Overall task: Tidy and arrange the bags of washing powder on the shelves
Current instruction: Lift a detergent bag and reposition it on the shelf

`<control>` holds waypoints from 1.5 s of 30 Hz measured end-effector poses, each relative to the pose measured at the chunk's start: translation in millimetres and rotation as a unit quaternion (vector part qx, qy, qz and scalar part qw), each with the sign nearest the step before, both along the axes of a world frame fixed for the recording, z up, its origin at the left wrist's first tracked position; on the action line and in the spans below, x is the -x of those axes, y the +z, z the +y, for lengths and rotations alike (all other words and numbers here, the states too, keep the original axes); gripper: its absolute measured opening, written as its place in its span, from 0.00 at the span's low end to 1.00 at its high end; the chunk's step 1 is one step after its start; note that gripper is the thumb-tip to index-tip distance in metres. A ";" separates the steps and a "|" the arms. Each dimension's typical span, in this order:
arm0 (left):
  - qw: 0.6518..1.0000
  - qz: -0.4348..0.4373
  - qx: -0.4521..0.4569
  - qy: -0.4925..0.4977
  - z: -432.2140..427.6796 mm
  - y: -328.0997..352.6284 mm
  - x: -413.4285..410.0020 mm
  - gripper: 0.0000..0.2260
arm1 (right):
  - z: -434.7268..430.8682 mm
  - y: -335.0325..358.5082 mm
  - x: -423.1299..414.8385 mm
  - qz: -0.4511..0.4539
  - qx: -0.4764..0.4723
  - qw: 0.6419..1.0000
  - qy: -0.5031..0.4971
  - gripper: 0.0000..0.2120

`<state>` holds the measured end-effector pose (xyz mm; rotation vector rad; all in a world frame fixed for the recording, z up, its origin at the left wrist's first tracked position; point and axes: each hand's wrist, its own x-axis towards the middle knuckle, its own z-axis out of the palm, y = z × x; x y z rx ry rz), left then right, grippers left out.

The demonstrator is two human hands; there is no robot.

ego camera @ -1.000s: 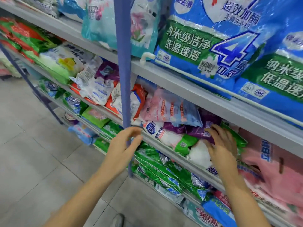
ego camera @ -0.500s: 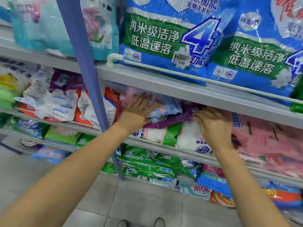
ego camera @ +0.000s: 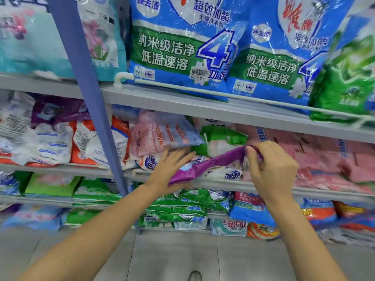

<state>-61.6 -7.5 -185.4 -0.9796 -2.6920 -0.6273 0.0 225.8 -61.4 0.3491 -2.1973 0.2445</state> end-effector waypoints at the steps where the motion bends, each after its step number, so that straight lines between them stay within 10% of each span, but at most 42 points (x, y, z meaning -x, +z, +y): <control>1: 0.997 -0.031 -0.066 0.011 8.3 -3.4 -5.3 0.34 | 0.4 5.0 -3.5 -0.007 -0.002 1.000 -0.001 0.14; 6: 0.889 -0.244 -0.387 0.030 40.6 36.4 -15.6 0.13 | 34.7 33.8 -16.6 -0.066 0.179 0.980 -0.053 0.11; 11: 0.884 -0.228 -0.404 -0.049 51.3 103.7 -17.8 0.05 | 80.9 32.6 -33.5 -0.082 0.343 0.932 -0.080 0.10; 18: 0.963 -0.066 -0.248 -0.078 71.6 175.6 -30.0 0.14 | 105.7 -22.1 -60.3 -0.141 0.551 0.820 -0.068 0.18; 23: 0.978 0.160 -0.042 -0.126 106.5 232.5 -36.4 0.16 | 104.5 -16.3 -79.1 -0.131 0.573 0.809 0.018 0.11; 29: 0.926 0.303 0.146 -0.171 156.4 255.7 -48.3 0.17 | 108.6 57.1 -93.6 -0.122 0.433 0.883 0.133 0.12; 38: 0.913 0.322 0.165 -0.187 219.8 262.3 -51.0 0.22 | 157.7 94.1 -107.2 -0.088 0.443 0.887 0.099 0.09; 45: 0.961 0.152 -0.080 -0.215 276.7 283.1 -59.3 0.20 | 219.5 138.8 -110.2 -0.043 0.474 0.873 0.105 0.08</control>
